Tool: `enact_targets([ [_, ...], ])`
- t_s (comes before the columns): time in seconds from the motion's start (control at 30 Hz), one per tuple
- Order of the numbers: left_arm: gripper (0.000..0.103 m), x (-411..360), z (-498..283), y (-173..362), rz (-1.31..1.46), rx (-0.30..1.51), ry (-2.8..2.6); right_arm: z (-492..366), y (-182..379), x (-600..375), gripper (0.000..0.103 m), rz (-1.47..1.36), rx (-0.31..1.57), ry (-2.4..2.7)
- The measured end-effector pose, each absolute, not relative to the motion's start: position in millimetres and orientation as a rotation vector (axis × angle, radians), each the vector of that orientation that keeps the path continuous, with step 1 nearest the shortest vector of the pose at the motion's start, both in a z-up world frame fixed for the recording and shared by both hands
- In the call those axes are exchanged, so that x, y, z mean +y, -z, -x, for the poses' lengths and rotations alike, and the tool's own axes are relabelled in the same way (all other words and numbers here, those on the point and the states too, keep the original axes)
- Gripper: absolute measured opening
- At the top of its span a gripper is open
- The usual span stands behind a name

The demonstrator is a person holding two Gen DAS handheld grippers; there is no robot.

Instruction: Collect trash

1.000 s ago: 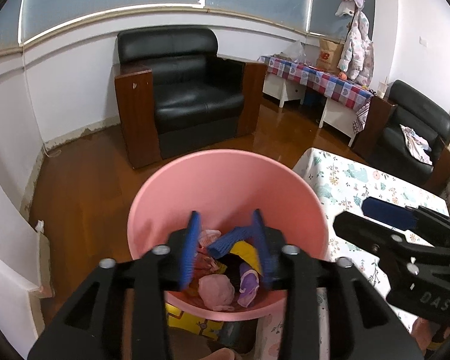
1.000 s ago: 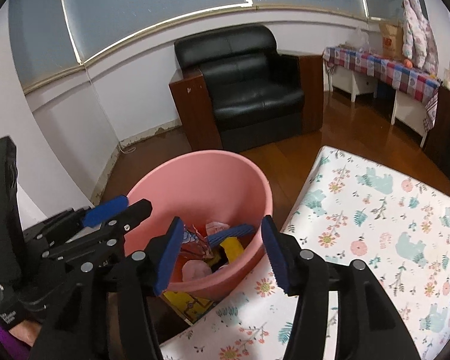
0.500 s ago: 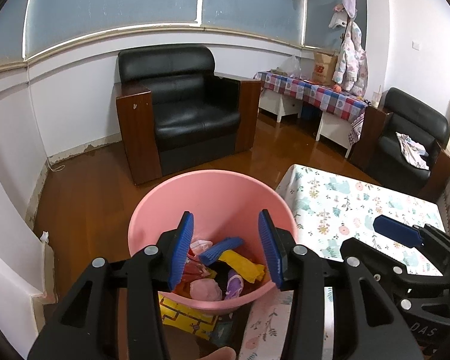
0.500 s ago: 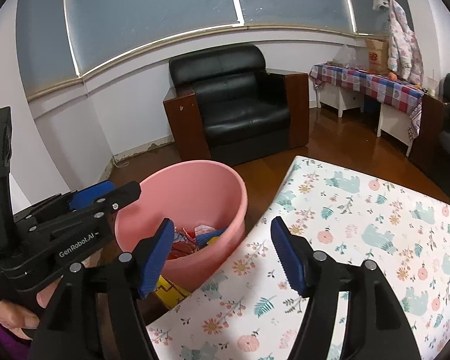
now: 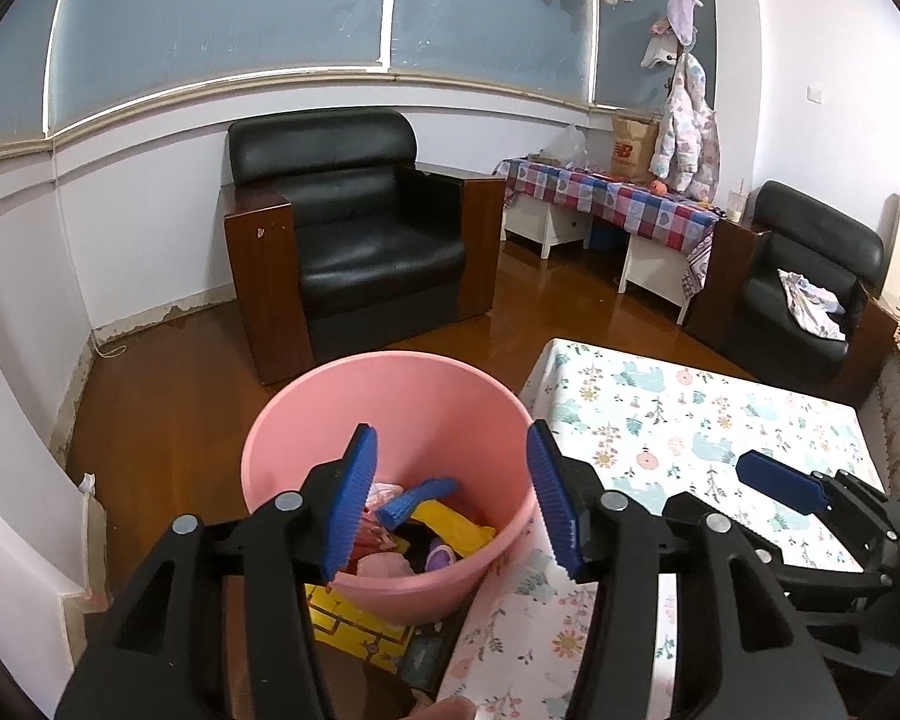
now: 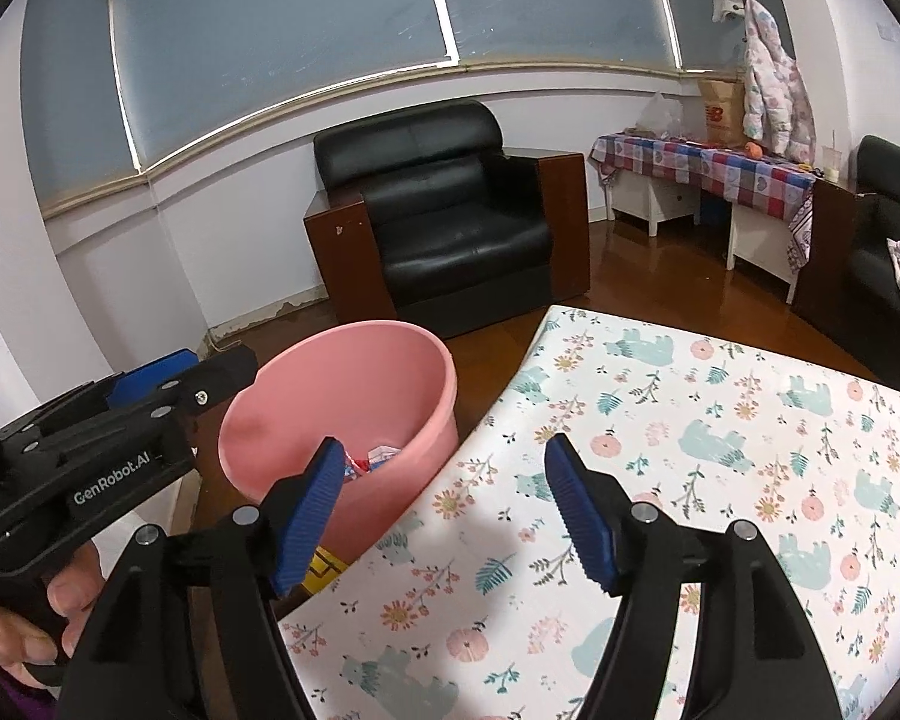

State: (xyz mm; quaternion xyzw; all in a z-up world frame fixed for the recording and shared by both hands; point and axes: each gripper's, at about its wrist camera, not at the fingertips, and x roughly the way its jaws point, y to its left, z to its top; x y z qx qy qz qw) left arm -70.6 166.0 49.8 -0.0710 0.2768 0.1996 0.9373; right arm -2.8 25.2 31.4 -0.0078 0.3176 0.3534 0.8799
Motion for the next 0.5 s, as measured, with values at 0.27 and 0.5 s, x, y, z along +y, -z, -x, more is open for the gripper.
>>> enact_targets([
  [0.27,0.052,154,74,-44,0.167,0.582,-0.391,20,-31,11,0.071,0.024,0.631,-0.713],
  [0.5,0.052,140,79,-43,0.167,0.58,-0.389,33,-35,-4,0.071,0.02,0.586,-0.679],
])
